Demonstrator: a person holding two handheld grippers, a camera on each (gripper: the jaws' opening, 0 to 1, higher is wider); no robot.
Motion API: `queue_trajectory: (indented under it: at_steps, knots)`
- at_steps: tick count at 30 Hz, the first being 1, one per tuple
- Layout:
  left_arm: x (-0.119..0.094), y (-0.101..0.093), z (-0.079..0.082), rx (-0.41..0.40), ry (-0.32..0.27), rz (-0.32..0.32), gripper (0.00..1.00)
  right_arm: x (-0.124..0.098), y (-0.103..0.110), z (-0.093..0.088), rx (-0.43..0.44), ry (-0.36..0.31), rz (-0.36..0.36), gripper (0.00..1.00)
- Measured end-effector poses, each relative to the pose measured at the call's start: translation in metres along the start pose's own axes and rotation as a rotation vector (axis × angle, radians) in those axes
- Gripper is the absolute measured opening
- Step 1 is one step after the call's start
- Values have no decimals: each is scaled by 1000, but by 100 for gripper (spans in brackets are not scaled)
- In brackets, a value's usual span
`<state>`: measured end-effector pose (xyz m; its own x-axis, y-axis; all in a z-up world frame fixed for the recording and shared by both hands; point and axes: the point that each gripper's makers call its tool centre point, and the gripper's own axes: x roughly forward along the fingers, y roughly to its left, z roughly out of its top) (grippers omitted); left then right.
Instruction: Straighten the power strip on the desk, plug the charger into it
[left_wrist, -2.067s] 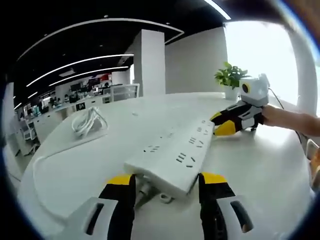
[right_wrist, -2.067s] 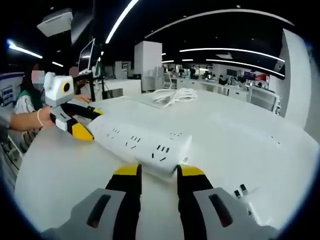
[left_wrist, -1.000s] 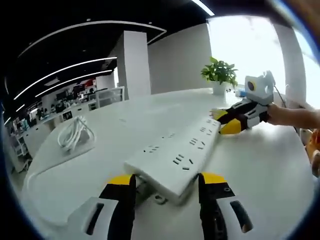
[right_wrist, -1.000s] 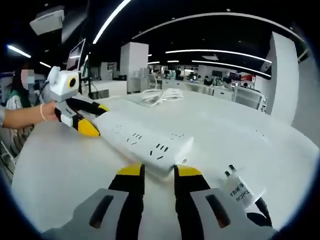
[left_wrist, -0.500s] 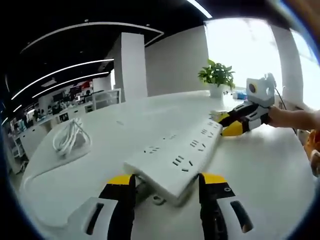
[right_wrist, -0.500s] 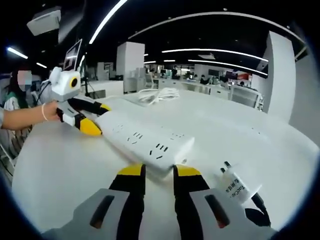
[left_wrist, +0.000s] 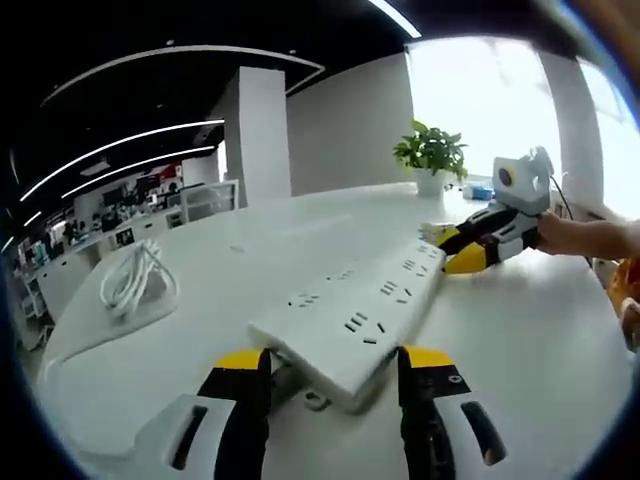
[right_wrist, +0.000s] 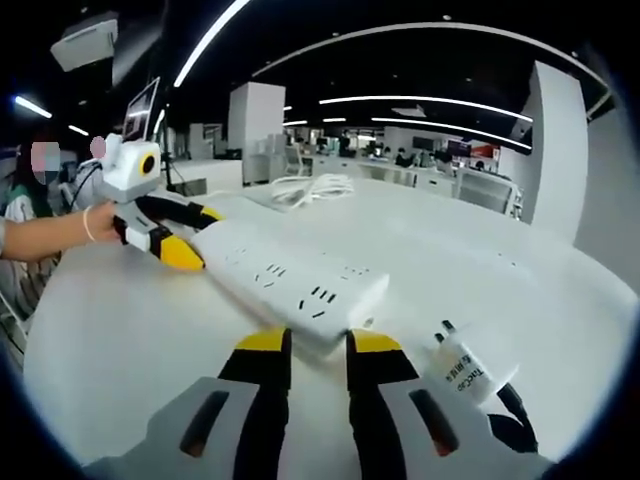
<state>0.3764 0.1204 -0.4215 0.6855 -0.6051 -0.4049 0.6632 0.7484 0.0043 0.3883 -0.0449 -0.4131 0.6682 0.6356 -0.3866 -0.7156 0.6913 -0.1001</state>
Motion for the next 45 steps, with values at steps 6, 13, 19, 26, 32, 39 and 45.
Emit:
queue_trajectory:
  at_steps: [6,13,19,26,32,39,45]
  knots:
    - [4,1,2,9,-4,-6,52,-2,-1,-1,2,-5,-13,21]
    - [8,3,4,21,0,-9,52,-3,-2,-1,12,-5,-21,20]
    - [11,2,6,25,-1,-11,52,-4,-5,-2,12,-4,-26,20]
    - [13,2,7,28,-4,-13,52,-5,-6,-3,8,-2,-27,20]
    - [15,1,7,29,-4,-13,52,-5,-7,-3,7,-1,-27,20]
    - [19,1,8,31,-12,-18,52,-6,-9,-5,1,3,-34,19]
    - [20,2,8,29,-13,-17,52,-5,-11,-6,-1,2,-35,20]
